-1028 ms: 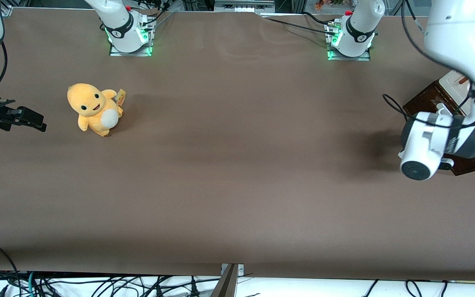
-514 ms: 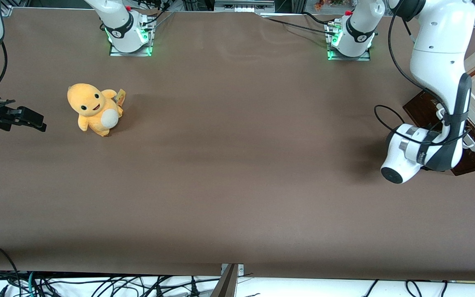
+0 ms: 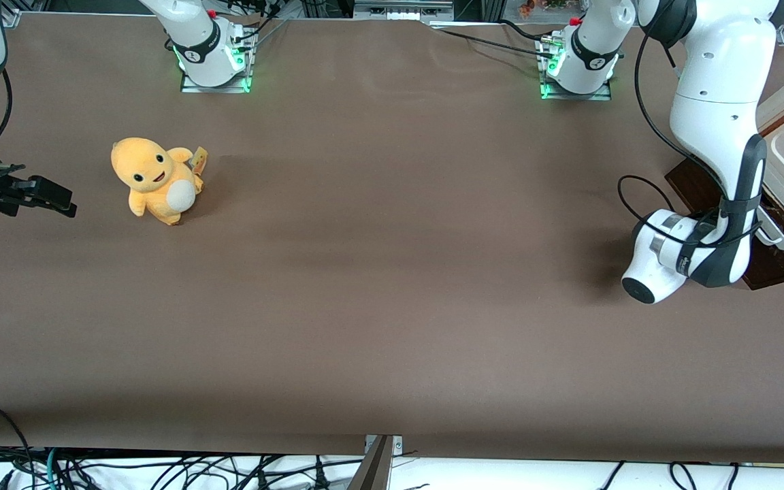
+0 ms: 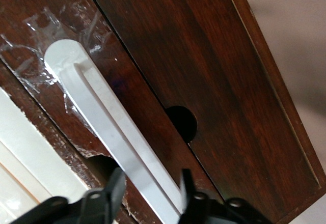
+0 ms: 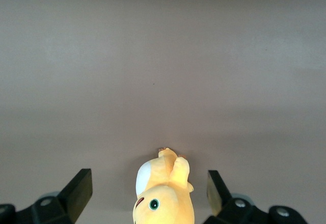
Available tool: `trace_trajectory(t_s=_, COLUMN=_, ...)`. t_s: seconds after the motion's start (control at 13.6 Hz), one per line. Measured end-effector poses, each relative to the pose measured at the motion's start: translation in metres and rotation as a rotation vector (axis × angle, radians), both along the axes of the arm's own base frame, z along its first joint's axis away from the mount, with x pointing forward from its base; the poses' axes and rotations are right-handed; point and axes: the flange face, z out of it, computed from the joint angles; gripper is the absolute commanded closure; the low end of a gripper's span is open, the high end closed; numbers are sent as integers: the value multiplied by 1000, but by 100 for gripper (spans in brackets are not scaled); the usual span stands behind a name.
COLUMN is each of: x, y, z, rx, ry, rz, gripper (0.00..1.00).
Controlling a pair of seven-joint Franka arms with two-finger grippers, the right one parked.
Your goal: Open lower drawer with left arm only
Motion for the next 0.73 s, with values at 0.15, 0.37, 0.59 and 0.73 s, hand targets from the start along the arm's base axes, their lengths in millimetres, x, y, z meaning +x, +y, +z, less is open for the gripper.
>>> trace_trajectory(t_s=0.15, x=1, y=0, z=2, rx=24, ry=-18, rz=2, gripper=100)
trace_trajectory(t_s=0.37, x=1, y=0, z=1, rx=33, ry=-28, rz=4, gripper=100)
trace_trajectory(t_s=0.59, x=3, y=-7, z=0, rx=37, ry=-27, rz=-6, gripper=100)
trace_trajectory(t_s=0.73, x=7, y=-19, z=-3, rx=49, ry=-19, rz=-12, gripper=100)
